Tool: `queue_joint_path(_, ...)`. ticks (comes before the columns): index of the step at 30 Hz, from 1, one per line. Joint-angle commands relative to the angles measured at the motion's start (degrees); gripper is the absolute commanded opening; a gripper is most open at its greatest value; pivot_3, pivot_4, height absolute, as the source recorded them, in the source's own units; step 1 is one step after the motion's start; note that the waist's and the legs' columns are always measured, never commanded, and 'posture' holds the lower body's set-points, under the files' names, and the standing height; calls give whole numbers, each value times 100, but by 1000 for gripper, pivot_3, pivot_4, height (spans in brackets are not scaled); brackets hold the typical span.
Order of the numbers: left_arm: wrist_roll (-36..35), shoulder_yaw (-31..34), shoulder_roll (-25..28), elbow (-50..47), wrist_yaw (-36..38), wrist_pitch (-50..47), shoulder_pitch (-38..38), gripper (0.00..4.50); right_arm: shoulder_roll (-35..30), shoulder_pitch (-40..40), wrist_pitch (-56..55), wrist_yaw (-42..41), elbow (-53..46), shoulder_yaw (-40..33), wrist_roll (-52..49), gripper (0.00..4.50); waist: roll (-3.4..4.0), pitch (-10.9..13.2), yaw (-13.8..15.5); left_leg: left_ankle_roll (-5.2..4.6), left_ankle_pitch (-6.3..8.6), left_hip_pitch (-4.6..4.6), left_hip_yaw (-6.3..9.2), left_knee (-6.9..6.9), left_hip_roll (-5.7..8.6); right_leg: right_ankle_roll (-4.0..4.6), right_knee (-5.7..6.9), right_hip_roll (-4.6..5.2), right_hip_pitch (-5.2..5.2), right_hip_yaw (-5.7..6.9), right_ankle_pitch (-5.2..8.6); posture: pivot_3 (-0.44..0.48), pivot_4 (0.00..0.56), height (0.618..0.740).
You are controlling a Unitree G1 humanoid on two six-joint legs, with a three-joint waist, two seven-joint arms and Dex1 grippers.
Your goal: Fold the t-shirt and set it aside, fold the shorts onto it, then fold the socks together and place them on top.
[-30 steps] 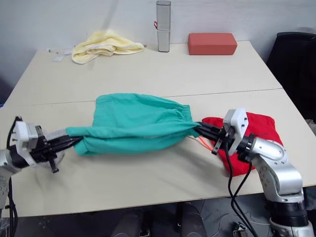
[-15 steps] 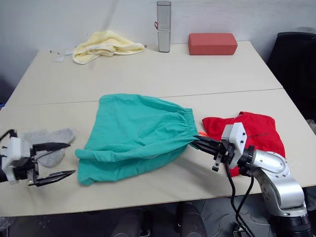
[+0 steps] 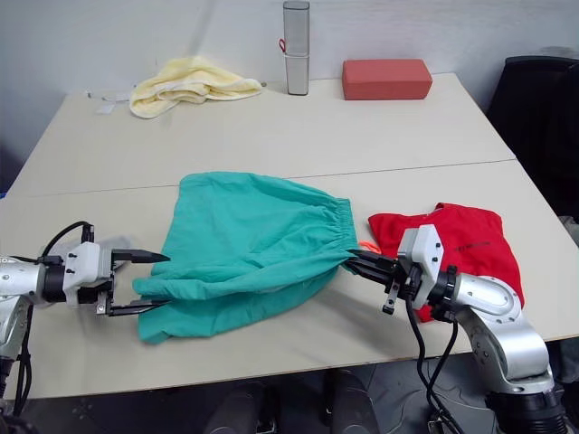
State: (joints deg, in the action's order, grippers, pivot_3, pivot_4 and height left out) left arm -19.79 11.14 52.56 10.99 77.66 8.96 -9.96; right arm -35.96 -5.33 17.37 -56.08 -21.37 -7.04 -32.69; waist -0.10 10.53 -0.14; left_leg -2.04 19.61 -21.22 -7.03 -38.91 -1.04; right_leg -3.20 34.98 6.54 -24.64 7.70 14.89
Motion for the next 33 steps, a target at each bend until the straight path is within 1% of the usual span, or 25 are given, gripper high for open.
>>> queue_joint_path(1,-113,147,66,-14,86,193,-3,2594,-37,44,-149,17,-121,-146,-22,0,0,0,1,0,0,0,0,0,0,0,-1,0,0,0,0,0,150,740)
queue_joint_path(5,-392,344,18,-148,210,363,88,1277,-62,91,-171,4,-112,-198,-19,0,0,0,1,0,0,1,1,-1,0,0,0,0,0,-1,0,0,150,740)
queue_joint_path(9,-535,457,52,-285,242,266,248,23,-88,99,-221,-25,-53,-226,-24,0,0,0,1,0,0,1,2,-1,-1,0,1,1,1,-2,0,0,150,740)
queue_joint_path(13,-792,703,-88,-321,-194,-29,16,6,-145,-83,-336,-108,95,-270,-38,0,0,0,3,-1,-2,2,2,-5,0,0,4,0,2,-1,0,0,150,740)
queue_joint_path(15,-981,867,-192,-220,-710,-390,-490,6,-197,-339,-439,-213,302,-349,-87,0,-2,1,25,-3,-3,1,3,-6,0,-1,5,1,3,-1,-1,0,150,740)
queue_joint_path(17,-1170,984,-229,-140,-1011,-784,-916,6,-260,-615,-559,-340,538,-404,-105,0,-12,7,38,-6,-5,0,7,-14,1,-5,7,1,7,2,-3,0,150,740)
queue_joint_path(20,-1201,1017,-208,18,-1097,-1038,-1299,6,-354,-953,-652,-532,923,-398,-40,0,-13,6,12,-6,-7,2,4,-14,5,-10,13,1,10,0,-6,0,150,740)
queue_joint_path(23,-996,984,-184,301,-1193,-965,-1609,6,-357,-1285,-699,-574,1306,-340,60,0,-13,6,-17,-7,-11,-1,-5,-11,5,-11,24,-7,8,2,-6,0,150,740)
queue_joint_path(26,-809,913,-183,581,-1211,-755,-1800,6,-318,-1448,-789,-612,1519,-276,140,0,-13,6,-14,-7,-12,-1,-9,-12,4,-11,24,-12,7,0,-6,0,150,740)
queue_joint_path(28,-881,887,-127,510,-905,-762,-1636,6,-322,-1342,-821,-761,1431,-257,74,0,-13,6,-6,-7,-13,-2,-8,-12,4,-11,23,-12,8,1,-6,0,150,740)
queue_joint_path(31,-1101,945,23,86,-399,-967,-992,6,-413,-954,-854,-1091,1064,-272,-96,0,-13,6,-10,-7,-13,-3,-9,-11,3,-11,18,-12,8,0,-6,0,150,740)
queue_joint_path(33,-1197,1045,114,-269,-150,-1085,-435,6,-496,-604,-926,-1355,803,-301,-158,0,-13,7,-16,-8,-12,-4,-9,-11,2,-12,15,-12,8,-1,-6,0,150,740)
